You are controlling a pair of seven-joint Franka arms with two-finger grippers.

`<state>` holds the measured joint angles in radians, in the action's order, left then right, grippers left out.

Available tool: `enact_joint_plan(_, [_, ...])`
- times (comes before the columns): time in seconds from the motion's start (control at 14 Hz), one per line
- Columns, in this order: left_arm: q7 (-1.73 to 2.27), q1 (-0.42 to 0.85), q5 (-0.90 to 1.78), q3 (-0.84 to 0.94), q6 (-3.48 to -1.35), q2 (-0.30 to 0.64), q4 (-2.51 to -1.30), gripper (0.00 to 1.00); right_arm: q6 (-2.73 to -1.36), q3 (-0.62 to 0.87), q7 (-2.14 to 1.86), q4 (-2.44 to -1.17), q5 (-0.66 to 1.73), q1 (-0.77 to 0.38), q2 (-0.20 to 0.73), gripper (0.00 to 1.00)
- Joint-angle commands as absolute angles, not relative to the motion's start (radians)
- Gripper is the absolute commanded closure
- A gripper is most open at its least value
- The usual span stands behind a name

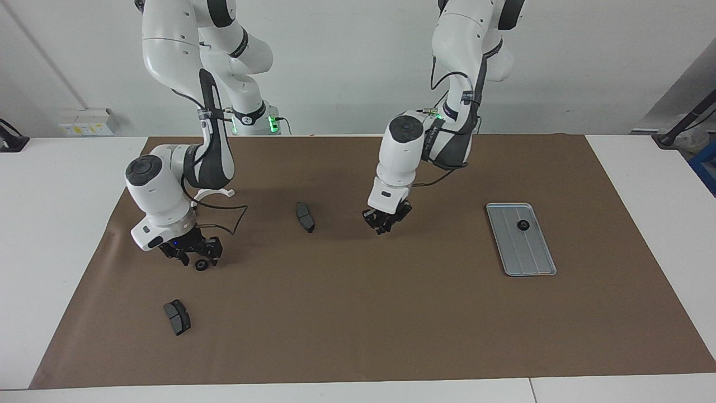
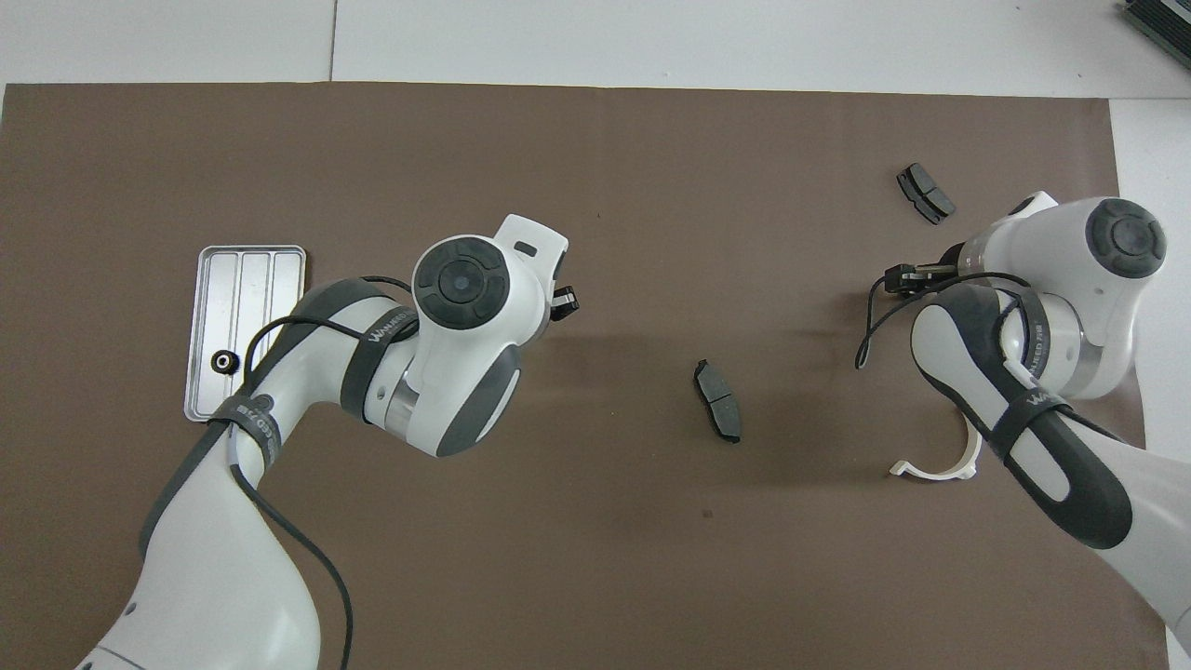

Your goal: Place bearing gear from tray to pile

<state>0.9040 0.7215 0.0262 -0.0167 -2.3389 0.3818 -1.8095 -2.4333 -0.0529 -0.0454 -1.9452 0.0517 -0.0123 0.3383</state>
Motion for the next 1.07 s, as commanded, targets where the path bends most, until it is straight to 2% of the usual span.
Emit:
enact_joint_plan(0.0, [0.917, 0.782, 0.037, -0.037, -2.385, 0.443, -1.763, 1.00, -2.370, -0.043, 0.033, -1.931, 0.077, -0.058, 0.282, 0.00])
enact_joint_plan(0.21, [0.914, 0.802, 0.037, -0.031, -2.427, 0.453, -1.773, 1.00, -2.294, -0.043, 0.127, -1.898, 0.074, -0.123, 0.250, 0.00])
enact_joint_plan(0.28, [0.911, 0.802, 0.035, -0.031, -2.430, 0.453, -1.773, 0.96, -2.264, -0.043, 0.164, -1.878, 0.069, -0.135, 0.249, 0.00])
enact_joint_plan(0.36, [0.908, 0.802, 0.035, -0.028, -2.430, 0.453, -1.772, 0.80, -2.247, -0.043, 0.191, -1.861, 0.063, -0.155, 0.250, 0.00])
enact_joint_plan(0.43, [0.910, 0.802, 0.035, -0.025, -2.428, 0.453, -1.770, 0.59, -2.246, -0.043, 0.208, -1.856, 0.063, -0.166, 0.250, 0.00])
enact_joint_plan(0.5, [0.913, 0.808, 0.037, -0.025, -2.424, 0.451, -1.764, 0.33, -2.246, -0.043, 0.216, -1.856, 0.061, -0.167, 0.250, 0.00])
enact_joint_plan(0.57, [0.913, 0.810, 0.035, -0.025, -2.413, 0.451, -1.763, 0.15, -2.246, -0.043, 0.216, -1.858, 0.061, -0.167, 0.250, 0.00])
enact_joint_plan(0.78, [0.911, 0.801, 0.031, -0.034, -2.366, 0.445, -1.756, 0.07, -2.244, -0.041, 0.225, -1.858, 0.061, -0.184, 0.250, 0.00])
enact_joint_plan(0.85, [0.904, 0.784, 0.026, -0.041, -2.321, 0.439, -1.741, 0.07, -2.244, -0.043, 0.247, -1.858, 0.061, -0.205, 0.249, 0.00])
enact_joint_plan(1.0, [0.856, 0.671, 0.025, -0.045, -2.243, 0.390, -1.733, 0.09, -2.243, -0.043, 0.294, -1.858, 0.060, -0.250, 0.249, 0.00])
